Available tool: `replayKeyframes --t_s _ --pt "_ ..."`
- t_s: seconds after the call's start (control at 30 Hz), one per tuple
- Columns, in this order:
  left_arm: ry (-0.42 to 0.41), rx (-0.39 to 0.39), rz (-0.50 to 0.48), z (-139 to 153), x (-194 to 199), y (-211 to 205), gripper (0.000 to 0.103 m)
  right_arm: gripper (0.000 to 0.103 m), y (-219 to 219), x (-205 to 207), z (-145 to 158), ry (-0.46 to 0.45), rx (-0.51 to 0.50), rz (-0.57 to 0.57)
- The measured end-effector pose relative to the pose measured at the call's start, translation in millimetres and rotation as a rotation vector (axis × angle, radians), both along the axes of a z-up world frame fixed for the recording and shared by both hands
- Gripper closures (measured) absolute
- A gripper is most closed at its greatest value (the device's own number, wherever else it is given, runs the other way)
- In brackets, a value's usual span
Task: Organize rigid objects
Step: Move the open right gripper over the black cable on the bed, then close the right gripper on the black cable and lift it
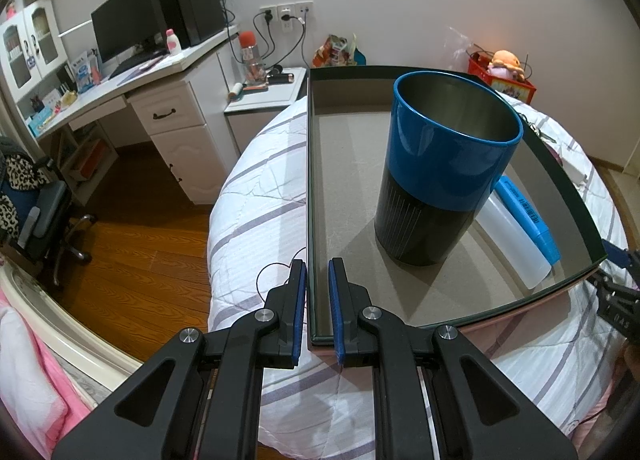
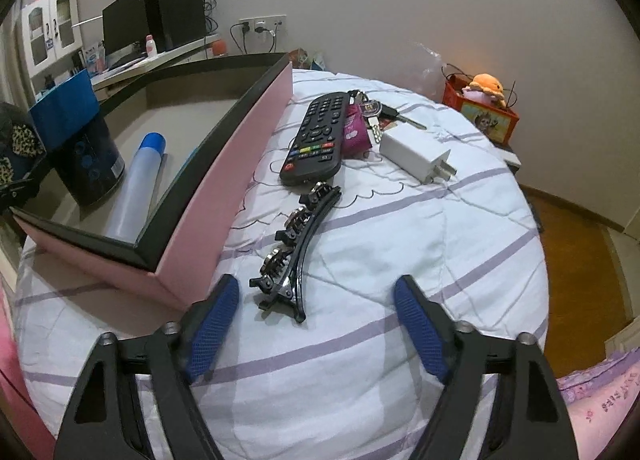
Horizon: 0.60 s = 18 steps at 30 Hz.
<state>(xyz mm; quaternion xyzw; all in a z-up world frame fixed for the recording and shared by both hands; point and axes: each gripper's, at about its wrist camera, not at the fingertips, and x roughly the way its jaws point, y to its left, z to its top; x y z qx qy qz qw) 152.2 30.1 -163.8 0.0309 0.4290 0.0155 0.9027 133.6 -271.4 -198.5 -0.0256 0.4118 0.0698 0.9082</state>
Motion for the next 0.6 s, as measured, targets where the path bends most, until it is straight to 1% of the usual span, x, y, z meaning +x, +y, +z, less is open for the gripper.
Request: replayKeyframes --t_s 0.03,0.07,0.1,0.17,0.33,0.5,0.53,0.6 --pt "0.0 -0.001 0.0 0 0 0 0.092 0.046 -2 0 0 0.002 0.001 0.0" --pt "0.0 0.0 0.0 0 0 1 0.092 0.057 -4 -1 0 0.002 0.004 0.0" --pt "0.001 0.001 0.0 -1 0 1 0.092 0.072 -6 -1 1 0.004 0.01 -0.002" --pt "0.0 -0.002 0.001 -1 0 1 0.092 0.072 -12 -2 3 0.006 0.023 -0.012" --pt "0.0 0.001 0.0 -1 0 1 0.092 0.072 -24 -9 6 0.014 -0.001 -0.055" --pt "0.001 0.0 0.0 -1 0 0 0.092 0.07 -25 -11 9 0.021 -0.015 -0.048" --pt "0.001 0.001 0.0 -1 0 0 0.092 0.067 -25 -8 9 0.016 -0.023 -0.048" --pt "0.001 0.0 0.0 -1 0 0 0.092 0.052 -24 -4 9 0.009 -0.035 -0.056"
